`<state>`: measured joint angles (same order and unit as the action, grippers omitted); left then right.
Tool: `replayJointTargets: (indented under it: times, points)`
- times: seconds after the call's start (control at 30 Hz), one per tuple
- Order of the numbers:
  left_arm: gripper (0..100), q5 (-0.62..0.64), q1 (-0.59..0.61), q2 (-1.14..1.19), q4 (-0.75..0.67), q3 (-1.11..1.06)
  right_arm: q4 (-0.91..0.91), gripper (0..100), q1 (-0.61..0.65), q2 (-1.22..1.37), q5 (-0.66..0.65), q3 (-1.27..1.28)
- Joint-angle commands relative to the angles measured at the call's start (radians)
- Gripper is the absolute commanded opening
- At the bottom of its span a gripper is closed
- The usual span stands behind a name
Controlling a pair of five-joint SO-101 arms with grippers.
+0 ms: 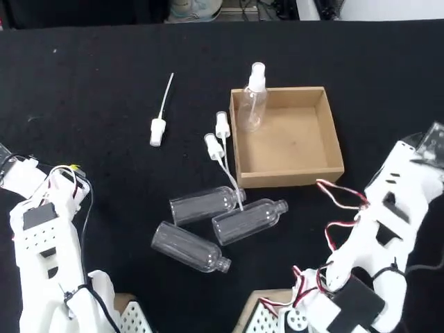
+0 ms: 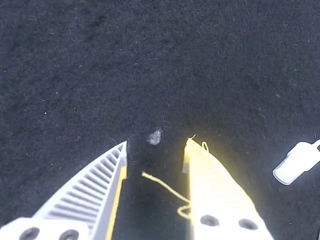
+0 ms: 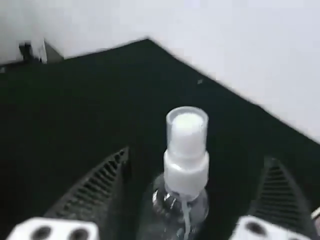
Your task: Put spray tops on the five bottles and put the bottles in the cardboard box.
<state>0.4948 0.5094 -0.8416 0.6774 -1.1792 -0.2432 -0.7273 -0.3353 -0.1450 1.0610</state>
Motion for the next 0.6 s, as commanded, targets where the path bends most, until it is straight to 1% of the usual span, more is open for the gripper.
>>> replayJointTargets:
  times: [0.0,0.33,0.57]
  points:
    - [18,0.005,0.002,-0.02,0.0,0.059,0.087,42.9,0.017,-0.051,0.002,-0.087]
    - [18,0.005,0.002,-0.02,0.0,0.059,0.081,36.1,0.018,-0.015,0.002,-0.054]
    - [18,0.005,0.002,-0.02,0.0,0.058,-0.086,35.8,0.009,0.208,0.002,-0.097]
